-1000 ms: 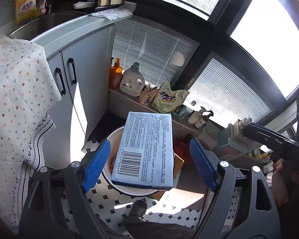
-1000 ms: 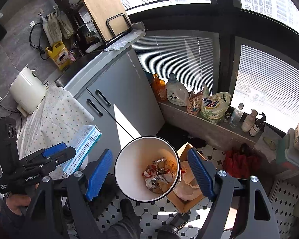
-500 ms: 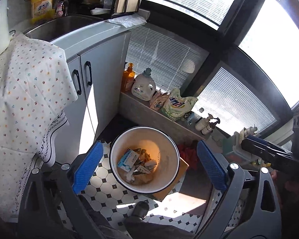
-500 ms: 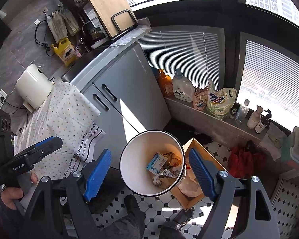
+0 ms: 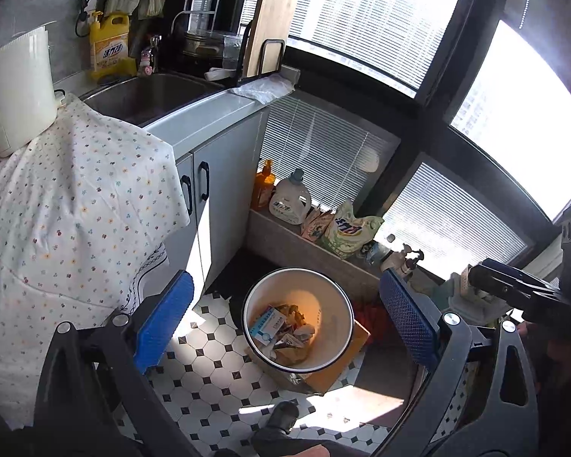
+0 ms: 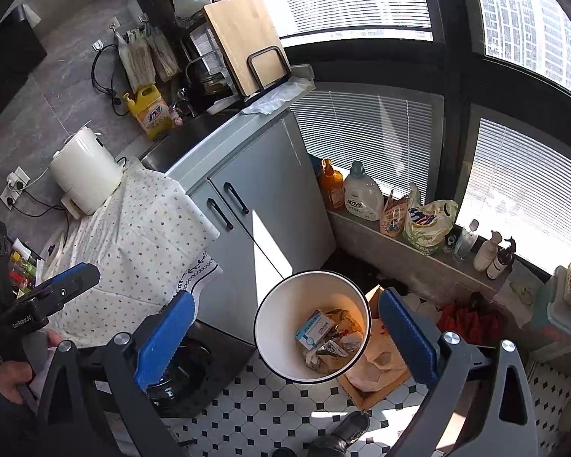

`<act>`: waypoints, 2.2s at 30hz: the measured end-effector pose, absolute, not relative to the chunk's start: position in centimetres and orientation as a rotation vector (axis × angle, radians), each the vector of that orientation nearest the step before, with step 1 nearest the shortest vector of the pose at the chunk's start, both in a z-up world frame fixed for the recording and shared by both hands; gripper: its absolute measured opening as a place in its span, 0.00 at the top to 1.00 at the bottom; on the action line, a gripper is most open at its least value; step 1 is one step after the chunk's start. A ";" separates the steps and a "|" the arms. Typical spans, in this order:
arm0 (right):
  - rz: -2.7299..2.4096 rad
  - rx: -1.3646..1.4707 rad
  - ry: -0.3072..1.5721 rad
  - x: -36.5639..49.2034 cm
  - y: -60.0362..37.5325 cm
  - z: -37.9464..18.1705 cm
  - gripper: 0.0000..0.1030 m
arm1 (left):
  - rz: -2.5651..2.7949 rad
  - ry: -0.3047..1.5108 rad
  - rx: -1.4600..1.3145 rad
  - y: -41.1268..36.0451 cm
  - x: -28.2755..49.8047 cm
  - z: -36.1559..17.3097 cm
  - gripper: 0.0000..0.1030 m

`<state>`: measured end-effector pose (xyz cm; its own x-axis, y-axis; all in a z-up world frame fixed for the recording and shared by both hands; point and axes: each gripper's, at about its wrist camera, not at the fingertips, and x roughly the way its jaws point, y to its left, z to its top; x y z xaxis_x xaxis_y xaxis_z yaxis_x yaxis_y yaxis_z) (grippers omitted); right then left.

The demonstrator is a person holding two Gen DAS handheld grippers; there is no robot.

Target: Collect trash

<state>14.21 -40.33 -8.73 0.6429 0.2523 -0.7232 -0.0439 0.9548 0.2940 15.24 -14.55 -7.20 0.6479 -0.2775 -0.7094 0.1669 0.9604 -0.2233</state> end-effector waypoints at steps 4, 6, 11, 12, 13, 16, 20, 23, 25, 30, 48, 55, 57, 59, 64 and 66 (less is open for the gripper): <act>0.150 0.266 0.827 12.4 -38.5 -6.9 0.08 | -0.235 0.774 -0.140 -12.4 13.3 -4.9 0.06; 0.154 0.268 0.819 11.4 -37.3 -6.1 0.08 | -0.225 0.752 -0.145 -11.3 12.1 -3.8 0.06; 0.169 0.220 0.802 8.6 -34.0 -4.5 0.08 | -0.209 0.705 -0.162 -7.9 8.2 -1.8 0.06; 0.172 0.220 0.798 8.0 -33.5 -4.1 0.08 | -0.206 0.701 -0.168 -7.3 7.5 -1.4 0.06; 0.176 0.220 0.795 7.5 -33.0 -3.8 0.08 | -0.199 0.693 -0.169 -6.6 6.7 -1.1 0.06; 0.187 0.214 0.784 5.9 -31.5 -2.9 0.08 | -0.178 0.665 -0.173 -4.8 4.6 -0.2 0.06; 0.204 0.195 0.764 3.8 -29.6 -1.9 0.08 | -0.145 0.634 -0.171 -2.8 1.8 0.7 0.06; 0.211 0.185 0.743 2.5 -28.4 -1.5 0.08 | -0.125 0.613 -0.177 -1.4 -0.1 1.0 0.06; 0.221 0.185 0.733 1.6 -27.6 -1.4 0.08 | -0.113 0.605 -0.181 -0.5 -1.2 1.1 0.06; 0.248 0.164 0.708 -0.4 -25.8 -1.5 0.08 | -0.079 0.577 -0.175 1.0 -3.9 1.0 0.06; 0.292 0.157 0.705 -2.1 -23.0 -1.6 0.08 | 0.015 0.563 -0.187 4.6 -8.6 1.0 0.06; 0.305 0.148 0.708 -2.1 -22.6 -1.8 0.08 | 0.022 0.560 -0.187 4.6 -8.7 1.0 0.06; 0.307 0.146 0.707 -2.1 -22.6 -1.8 0.08 | 0.018 0.561 -0.187 4.6 -8.8 1.0 0.06; 0.307 0.148 0.710 -2.0 -22.6 -1.8 0.08 | 0.019 0.560 -0.183 4.6 -8.8 1.0 0.06; 0.311 0.153 0.706 -1.8 -22.4 -1.8 0.08 | 0.024 0.564 -0.181 4.6 -8.6 1.0 0.06; 0.313 0.152 0.703 -1.7 -22.4 -1.8 0.08 | 0.023 0.566 -0.181 4.7 -8.4 1.1 0.06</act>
